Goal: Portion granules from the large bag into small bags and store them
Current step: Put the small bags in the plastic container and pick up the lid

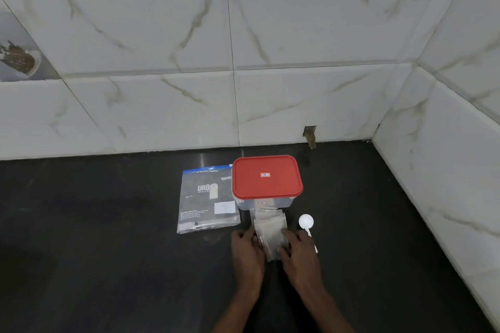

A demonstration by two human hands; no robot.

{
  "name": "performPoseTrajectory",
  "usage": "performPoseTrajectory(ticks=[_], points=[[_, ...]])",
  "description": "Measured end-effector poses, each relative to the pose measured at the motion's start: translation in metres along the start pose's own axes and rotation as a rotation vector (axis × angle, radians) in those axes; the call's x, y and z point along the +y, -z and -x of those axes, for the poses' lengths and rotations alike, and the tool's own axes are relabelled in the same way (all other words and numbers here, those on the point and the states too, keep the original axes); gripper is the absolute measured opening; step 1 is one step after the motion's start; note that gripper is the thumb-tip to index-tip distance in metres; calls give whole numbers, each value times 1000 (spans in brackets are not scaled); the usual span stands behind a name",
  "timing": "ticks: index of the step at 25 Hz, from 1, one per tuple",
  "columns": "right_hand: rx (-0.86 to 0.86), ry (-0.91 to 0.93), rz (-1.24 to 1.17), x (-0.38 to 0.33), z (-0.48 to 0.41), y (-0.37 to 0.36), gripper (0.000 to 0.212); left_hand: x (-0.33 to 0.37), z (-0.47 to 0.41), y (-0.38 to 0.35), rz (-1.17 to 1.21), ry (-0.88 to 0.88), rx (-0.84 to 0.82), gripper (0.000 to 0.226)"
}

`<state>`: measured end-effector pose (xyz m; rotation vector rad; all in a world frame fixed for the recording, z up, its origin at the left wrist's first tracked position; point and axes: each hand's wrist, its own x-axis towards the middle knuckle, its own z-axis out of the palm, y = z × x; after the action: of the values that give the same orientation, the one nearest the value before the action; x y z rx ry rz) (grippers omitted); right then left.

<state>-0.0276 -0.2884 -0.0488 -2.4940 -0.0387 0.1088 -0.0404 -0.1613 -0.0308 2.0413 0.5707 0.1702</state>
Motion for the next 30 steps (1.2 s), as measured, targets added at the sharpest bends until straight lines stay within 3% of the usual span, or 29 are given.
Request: performPoseTrajectory(ticks=[4,6,9,12,14,16,20,22,27,30], points=[[-121,51,24,-3,0,-3,45,2,-4,-9,16,17,-100,24],[-105,78,81,-8,-3,1,42,11,-3,-5,58,77,16,23],[155,74,-31,-23,-25,32,32,36,-27,29,112,65,262,19],[331,-77,-86,-36,-80,66,25,58,-75,59,79,-32,232,32],[284,-119,-106,-46,-111,83,27,70,-102,64,42,-30,151,36],[198,-120,-117,-53,-128,91,24,79,-113,62,-42,5,62,27],[178,-226,-185,-57,-134,96,16,84,-118,57,-108,58,38,9],[171,-305,-324,-58,-135,97,9,84,-119,57,-142,99,43,16],[188,-332,-440,-60,-136,99,24,82,-123,57,-40,168,84,28],[211,-258,-537,-68,-125,109,20,85,-116,66,144,177,154,16]])
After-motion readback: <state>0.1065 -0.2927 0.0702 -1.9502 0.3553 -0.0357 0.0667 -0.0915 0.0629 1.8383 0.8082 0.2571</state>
